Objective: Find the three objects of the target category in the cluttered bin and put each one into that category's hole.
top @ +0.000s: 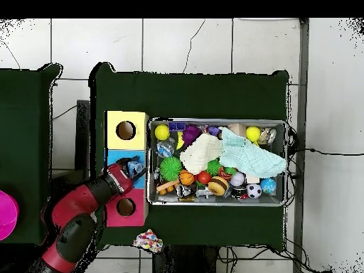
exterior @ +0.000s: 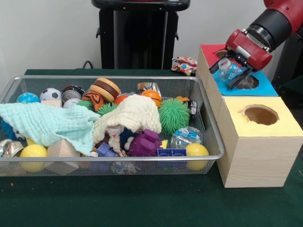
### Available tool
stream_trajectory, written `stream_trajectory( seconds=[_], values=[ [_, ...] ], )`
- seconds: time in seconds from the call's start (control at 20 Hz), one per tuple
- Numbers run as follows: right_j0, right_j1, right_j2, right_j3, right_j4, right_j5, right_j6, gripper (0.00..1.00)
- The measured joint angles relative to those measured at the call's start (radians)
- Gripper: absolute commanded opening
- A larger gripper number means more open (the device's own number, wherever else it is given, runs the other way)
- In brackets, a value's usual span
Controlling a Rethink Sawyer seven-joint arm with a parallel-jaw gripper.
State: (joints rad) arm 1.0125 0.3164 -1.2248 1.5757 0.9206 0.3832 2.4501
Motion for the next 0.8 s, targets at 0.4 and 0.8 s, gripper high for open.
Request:
stream_trajectory(
  seconds=[0.4,0.8],
  values=[
    [-0.001,0.010,-0.016,-0.028,0.000,0.066,0.107,1.00],
    [-0.020,-0.046,0.025,-0.027,0.000,0.084,0.196,1.00]
  ],
)
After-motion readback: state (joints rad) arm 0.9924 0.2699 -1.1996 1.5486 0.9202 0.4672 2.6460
